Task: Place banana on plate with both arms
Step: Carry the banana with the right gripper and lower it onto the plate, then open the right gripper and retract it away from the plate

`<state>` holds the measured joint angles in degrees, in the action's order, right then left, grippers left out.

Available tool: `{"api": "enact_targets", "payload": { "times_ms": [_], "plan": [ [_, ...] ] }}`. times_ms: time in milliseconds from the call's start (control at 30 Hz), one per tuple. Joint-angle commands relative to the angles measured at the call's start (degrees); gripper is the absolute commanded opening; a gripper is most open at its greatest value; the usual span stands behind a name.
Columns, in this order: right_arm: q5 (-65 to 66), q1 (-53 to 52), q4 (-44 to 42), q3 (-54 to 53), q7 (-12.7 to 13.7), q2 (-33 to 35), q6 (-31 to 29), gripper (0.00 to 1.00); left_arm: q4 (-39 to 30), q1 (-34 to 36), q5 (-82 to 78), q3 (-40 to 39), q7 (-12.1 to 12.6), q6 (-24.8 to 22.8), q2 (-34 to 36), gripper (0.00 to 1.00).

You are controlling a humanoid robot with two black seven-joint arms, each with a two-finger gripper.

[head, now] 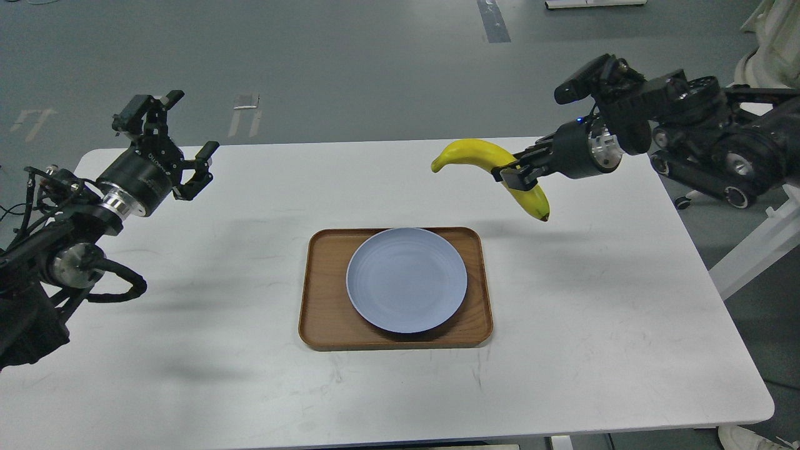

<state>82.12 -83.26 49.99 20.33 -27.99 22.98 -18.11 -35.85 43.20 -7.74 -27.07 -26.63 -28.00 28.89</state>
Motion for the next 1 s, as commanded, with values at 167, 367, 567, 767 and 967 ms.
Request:
{"api": "enact_targets", "payload": {
  "times_ms": [167,367,567,767,967],
  "plan": [
    [-6.09,0.90,-4.28,5.68,-0.01,-14.71,-1.84,0.10,-0.01,0.48,0.18,0.00,0.00,0.00,0.20,1.00],
    [-6.36,3.01,-5.69,6.83,-0.01,-16.83,-1.93,0.16,-0.01,0.48,0.18,0.01,0.00,0.00,0.11,1.00],
    [-6.36,4.24,-5.78,6.83,-0.01,-16.83,-1.84,0.39,-0.01,0.48,0.18,0.09,0.00,0.00,0.11,1.00],
    [-6.97,4.24,-5.86,6.66,-0.01,-16.75,-1.58,0.87,-0.10,0.48,0.18,0.09,0.09,0.00,0.11,1.00],
    [-13.38,4.07,-7.44,3.24,-0.01,-14.99,-1.14,1.00,-0.01,0.48,0.18,0.00,0.09,0.00,0.20,1.00]
  ]
}}
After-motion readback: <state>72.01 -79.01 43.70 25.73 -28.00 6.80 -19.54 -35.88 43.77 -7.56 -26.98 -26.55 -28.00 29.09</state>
